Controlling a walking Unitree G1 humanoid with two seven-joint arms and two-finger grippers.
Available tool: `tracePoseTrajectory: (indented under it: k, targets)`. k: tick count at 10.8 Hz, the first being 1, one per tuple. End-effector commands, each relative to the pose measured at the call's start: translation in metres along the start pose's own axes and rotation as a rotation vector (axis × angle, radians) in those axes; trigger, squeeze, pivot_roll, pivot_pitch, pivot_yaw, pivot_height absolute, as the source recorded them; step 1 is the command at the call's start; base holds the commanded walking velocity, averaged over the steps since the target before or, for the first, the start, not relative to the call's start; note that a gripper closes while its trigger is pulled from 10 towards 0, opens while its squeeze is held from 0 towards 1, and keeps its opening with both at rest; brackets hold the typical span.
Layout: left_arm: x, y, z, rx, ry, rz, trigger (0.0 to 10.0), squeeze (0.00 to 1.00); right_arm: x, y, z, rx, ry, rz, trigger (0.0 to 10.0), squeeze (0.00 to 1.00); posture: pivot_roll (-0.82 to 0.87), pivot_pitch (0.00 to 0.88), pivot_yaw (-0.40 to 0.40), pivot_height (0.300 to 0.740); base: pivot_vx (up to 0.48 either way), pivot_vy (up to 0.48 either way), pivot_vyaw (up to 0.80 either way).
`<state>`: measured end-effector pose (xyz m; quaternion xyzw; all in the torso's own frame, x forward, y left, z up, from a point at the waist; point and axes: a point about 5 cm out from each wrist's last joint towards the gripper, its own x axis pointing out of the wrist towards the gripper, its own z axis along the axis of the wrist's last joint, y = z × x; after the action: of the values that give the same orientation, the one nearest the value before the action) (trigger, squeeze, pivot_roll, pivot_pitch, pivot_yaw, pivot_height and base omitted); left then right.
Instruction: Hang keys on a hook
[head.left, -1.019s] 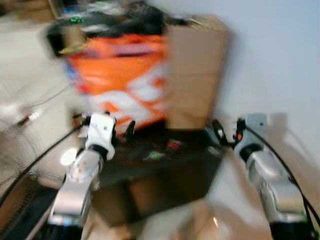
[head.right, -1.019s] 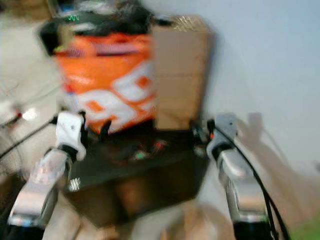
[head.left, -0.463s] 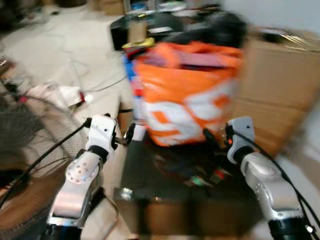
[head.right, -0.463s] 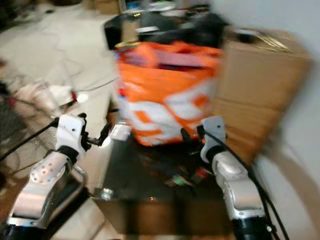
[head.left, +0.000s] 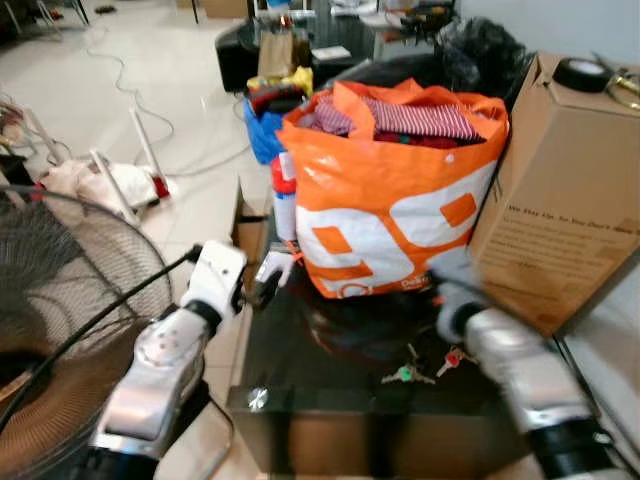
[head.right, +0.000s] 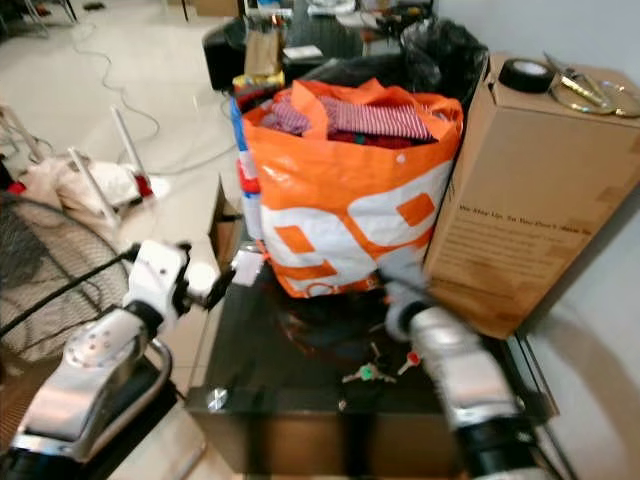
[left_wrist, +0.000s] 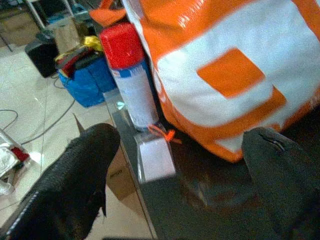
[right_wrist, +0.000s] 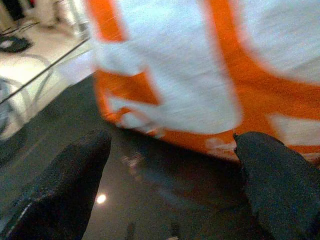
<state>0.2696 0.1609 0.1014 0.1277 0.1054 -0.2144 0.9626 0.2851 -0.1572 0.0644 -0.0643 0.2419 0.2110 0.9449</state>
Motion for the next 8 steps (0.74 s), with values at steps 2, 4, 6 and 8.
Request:
tracePoseTrajectory:
  k: [2, 4, 6, 8]
  targets:
    - [0.002, -0.013, -0.014, 0.032, 0.14, -0.205, 10.0, 0.0, 0.007, 0.005, -0.023, 0.047, 0.113, 0.033, 10.0, 0.0, -0.05, 0.0, 0.041, 0.74, 0.0, 0.0, 0.0]
    - [0.002, -0.021, -0.022, 0.026, 0.202, -0.312, 10.0, 0.0, 0.01, 0.011, -0.038, 0.069, 0.202, 0.079, 10.0, 0.0, -0.07, 0.0, 0.042, 0.74, 0.0, 0.0, 0.0]
    - [0.001, -0.036, -0.027, 0.009, 0.239, -0.435, 10.0, 0.0, 0.016, 0.007, -0.051, 0.169, 0.242, -0.022, 10.0, 0.0, -0.08, 0.0, 0.041, 0.74, 0.0, 0.0, 0.0]
    - [-0.002, -0.043, -0.028, 0.004, 0.246, -0.489, 10.0, 0.0, 0.017, 0.005, -0.06, 0.272, 0.282, -0.065, 10.0, 0.0, -0.08, 0.0, 0.037, 0.74, 0.0, 0.0, 0.0]
